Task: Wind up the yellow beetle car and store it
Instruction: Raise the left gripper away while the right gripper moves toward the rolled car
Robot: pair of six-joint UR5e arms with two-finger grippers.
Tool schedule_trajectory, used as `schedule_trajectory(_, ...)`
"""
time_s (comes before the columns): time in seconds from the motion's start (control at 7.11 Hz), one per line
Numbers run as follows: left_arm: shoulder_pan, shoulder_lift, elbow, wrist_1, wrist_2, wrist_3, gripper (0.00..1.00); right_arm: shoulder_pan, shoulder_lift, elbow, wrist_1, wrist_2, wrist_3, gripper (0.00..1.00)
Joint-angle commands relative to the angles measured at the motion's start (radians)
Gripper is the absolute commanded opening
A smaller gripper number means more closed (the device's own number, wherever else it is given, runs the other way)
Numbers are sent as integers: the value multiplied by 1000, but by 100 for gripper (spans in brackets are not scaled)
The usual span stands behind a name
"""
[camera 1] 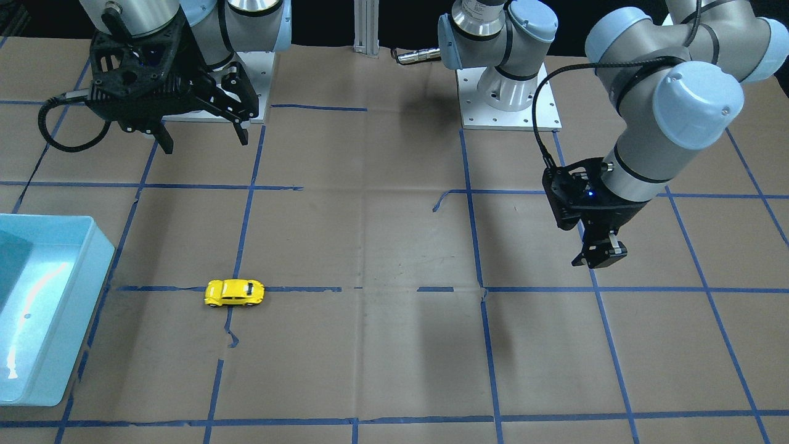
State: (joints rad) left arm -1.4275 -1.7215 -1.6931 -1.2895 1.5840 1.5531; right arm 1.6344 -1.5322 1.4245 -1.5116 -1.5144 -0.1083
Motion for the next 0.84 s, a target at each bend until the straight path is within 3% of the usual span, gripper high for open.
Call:
schedule_trajectory(0.0, -80, 13, 39, -30, -4, -257, 74, -63, 15, 4, 2, -1, -245, 100)
schedule_trajectory(0.28, -137, 49, 53, -42, -1, -574, 76, -102, 47, 60, -2, -4, -539, 100)
schedule_trajectory(0.42, -139, 68, 58, -54, -5, -738, 78, -117, 47, 109, -24, -56, -686, 100)
schedule_trajectory(0.7, -145, 56, 107, -57, -41, -1007, 82, -157, 58, 236, -187, -69, -883, 100)
